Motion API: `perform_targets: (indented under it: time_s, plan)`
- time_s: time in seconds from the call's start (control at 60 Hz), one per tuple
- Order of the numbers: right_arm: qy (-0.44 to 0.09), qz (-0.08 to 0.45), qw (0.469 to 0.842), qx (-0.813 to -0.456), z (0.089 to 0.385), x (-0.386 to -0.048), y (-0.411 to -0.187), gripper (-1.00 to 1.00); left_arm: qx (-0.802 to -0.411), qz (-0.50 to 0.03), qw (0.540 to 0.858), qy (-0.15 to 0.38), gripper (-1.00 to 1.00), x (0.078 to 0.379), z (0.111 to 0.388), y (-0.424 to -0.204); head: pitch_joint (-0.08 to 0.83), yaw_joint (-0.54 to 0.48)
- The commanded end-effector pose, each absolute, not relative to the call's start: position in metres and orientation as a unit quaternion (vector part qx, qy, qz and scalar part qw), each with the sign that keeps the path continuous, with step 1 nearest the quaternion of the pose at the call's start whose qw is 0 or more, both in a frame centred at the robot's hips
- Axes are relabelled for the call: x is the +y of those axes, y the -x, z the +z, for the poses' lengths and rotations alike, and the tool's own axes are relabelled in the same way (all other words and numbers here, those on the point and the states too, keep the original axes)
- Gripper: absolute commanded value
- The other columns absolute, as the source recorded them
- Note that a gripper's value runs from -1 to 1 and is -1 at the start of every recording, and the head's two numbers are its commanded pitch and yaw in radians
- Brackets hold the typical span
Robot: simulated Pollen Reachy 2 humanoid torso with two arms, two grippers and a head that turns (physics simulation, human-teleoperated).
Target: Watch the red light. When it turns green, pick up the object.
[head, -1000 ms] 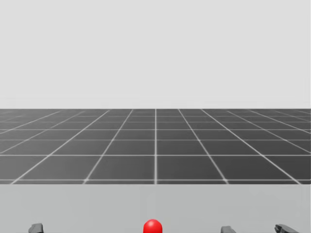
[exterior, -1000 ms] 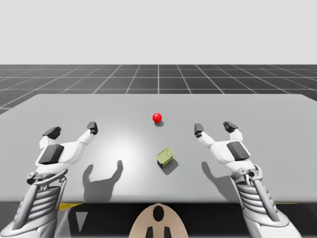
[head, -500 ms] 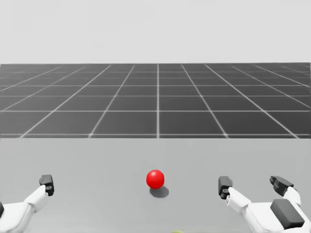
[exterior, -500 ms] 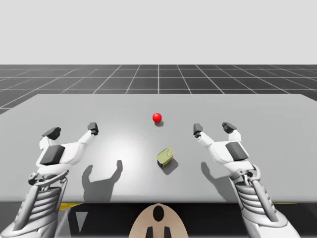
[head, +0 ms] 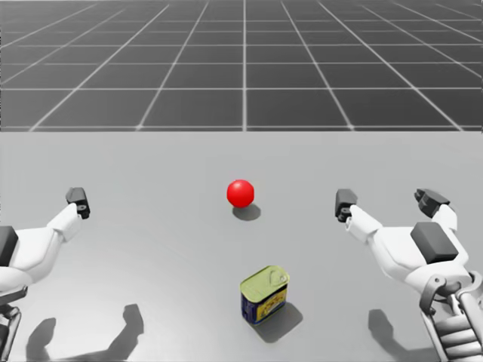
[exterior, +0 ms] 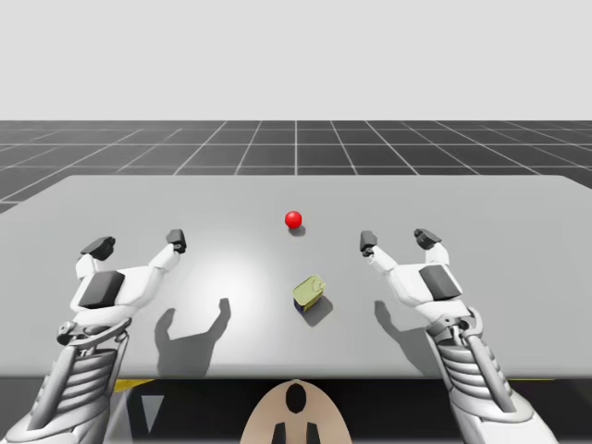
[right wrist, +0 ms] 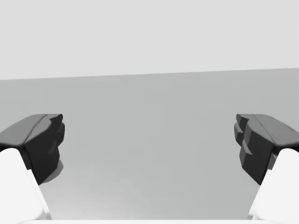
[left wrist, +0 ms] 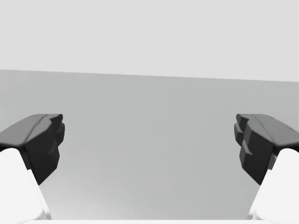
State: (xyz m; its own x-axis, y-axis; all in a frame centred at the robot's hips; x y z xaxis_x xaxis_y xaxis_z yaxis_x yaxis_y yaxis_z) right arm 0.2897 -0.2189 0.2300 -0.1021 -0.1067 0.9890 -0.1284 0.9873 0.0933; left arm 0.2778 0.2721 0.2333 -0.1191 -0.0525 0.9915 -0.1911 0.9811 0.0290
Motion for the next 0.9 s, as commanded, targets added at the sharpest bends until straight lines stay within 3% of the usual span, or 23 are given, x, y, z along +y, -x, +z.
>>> perform_targets:
  time_s: [0.017, 0.9]
  plan:
    - [-0.087, 0.003, 0.666, -0.741, 0.2277, -0.2146, -0.2891, -1.00, -0.746, 0.053, 0.659, -0.081, -1.00, 0.2693, 0.2322, -0.2774, 0.467, 0.02]
    - [-0.094, 0.011, 0.665, -0.741, 0.2282, -0.2137, -0.2881, -1.00, -0.750, 0.046, 0.655, -0.081, -1.00, 0.2675, 0.2318, -0.2760, 0.482, 0.03]
